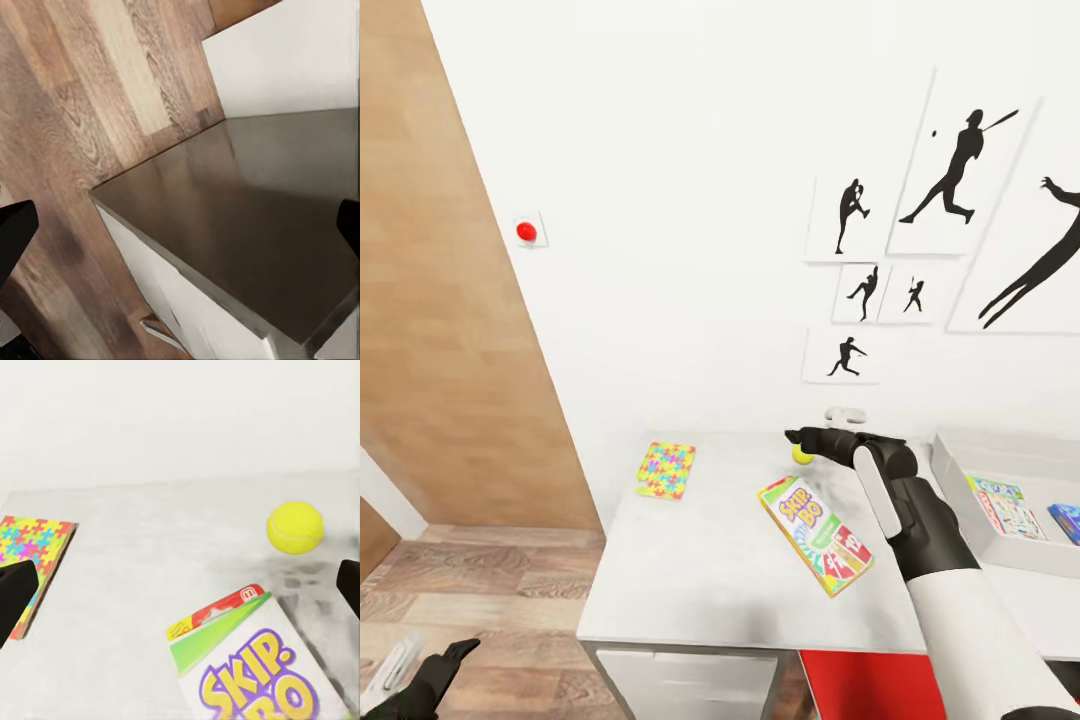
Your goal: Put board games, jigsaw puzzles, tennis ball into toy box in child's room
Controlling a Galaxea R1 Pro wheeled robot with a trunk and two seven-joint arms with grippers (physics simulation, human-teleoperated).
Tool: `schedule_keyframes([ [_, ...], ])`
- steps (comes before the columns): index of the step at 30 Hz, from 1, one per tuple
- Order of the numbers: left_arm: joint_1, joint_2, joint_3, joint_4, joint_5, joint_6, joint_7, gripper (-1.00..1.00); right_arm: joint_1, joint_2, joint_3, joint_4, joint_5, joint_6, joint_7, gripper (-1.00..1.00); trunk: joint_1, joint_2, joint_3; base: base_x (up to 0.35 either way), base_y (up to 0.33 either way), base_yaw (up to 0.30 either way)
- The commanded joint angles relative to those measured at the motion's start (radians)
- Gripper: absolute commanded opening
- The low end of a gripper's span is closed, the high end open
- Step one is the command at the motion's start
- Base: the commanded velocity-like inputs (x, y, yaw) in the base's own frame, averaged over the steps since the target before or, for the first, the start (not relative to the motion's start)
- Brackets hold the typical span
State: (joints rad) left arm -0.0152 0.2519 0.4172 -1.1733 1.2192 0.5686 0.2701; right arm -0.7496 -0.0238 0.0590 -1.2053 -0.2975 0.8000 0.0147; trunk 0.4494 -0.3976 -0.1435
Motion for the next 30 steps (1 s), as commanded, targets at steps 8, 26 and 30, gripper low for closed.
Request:
schedule_keyframes([
  [8,-0.022,-0.003,-0.001,-0.023,-0.001,0.014,0.013,1.00,-0.144,0.000,0.002,0.269,0.001,0.054,0.001,1.00,0.008,-0.016,-0.008,0.004,0.000,0.000],
  [26,-0.024,-0.003,-0.005,-0.018,-0.016,0.009,0.007,1.00,-0.413,-0.011,0.005,0.818,0.003,-0.362,0.000,1.00,0.058,-0.107,-0.049,0.000,0.000,0.000],
  [30,-0.021,-0.007,-0.007,0.006,-0.064,0.003,0.006,1.00,-0.436,-0.011,0.007,0.885,0.003,-0.366,-0.037,1.00,0.058,-0.107,-0.049,0.043,0.000,0.000],
])
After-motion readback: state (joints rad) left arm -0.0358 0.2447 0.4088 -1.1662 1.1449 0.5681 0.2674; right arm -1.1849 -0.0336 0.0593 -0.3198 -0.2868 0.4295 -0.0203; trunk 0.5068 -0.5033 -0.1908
